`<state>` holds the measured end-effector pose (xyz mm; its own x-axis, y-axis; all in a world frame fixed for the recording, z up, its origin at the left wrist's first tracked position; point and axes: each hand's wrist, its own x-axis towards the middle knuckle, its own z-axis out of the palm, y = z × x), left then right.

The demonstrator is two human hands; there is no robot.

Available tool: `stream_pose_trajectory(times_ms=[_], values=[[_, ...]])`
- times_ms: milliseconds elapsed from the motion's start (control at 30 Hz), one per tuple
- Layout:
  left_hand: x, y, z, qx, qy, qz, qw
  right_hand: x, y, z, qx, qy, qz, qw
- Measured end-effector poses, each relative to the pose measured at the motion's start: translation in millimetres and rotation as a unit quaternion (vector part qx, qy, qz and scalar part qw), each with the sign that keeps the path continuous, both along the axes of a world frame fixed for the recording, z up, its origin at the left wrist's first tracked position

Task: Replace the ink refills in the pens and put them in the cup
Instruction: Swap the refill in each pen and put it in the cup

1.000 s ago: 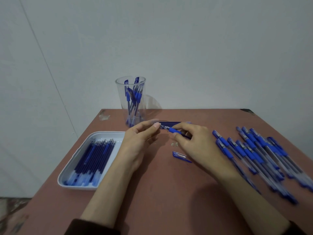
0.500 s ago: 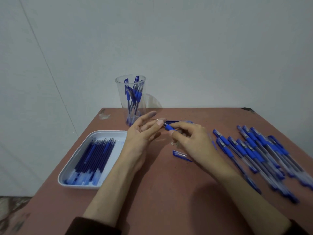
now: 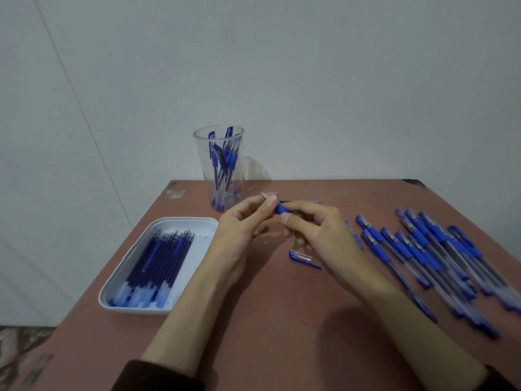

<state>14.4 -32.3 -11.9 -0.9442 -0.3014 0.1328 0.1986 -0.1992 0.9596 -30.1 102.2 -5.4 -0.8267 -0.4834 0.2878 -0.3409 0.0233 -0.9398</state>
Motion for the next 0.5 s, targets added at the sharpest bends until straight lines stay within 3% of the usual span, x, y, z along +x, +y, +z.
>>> stream_pose_trajectory(times_ms=[300,500], values=[[1.6,3.3,4.1,-0.002,0.009,-0.001,1.000,0.0,1.0,0.7,0.014,-0.009,-0.002,1.000],[-1.2,-1.6,1.2,0.002,0.013,0.032,0.999,-0.7,3.6,4.4,-0.026,-0.033,0.006,0.999]])
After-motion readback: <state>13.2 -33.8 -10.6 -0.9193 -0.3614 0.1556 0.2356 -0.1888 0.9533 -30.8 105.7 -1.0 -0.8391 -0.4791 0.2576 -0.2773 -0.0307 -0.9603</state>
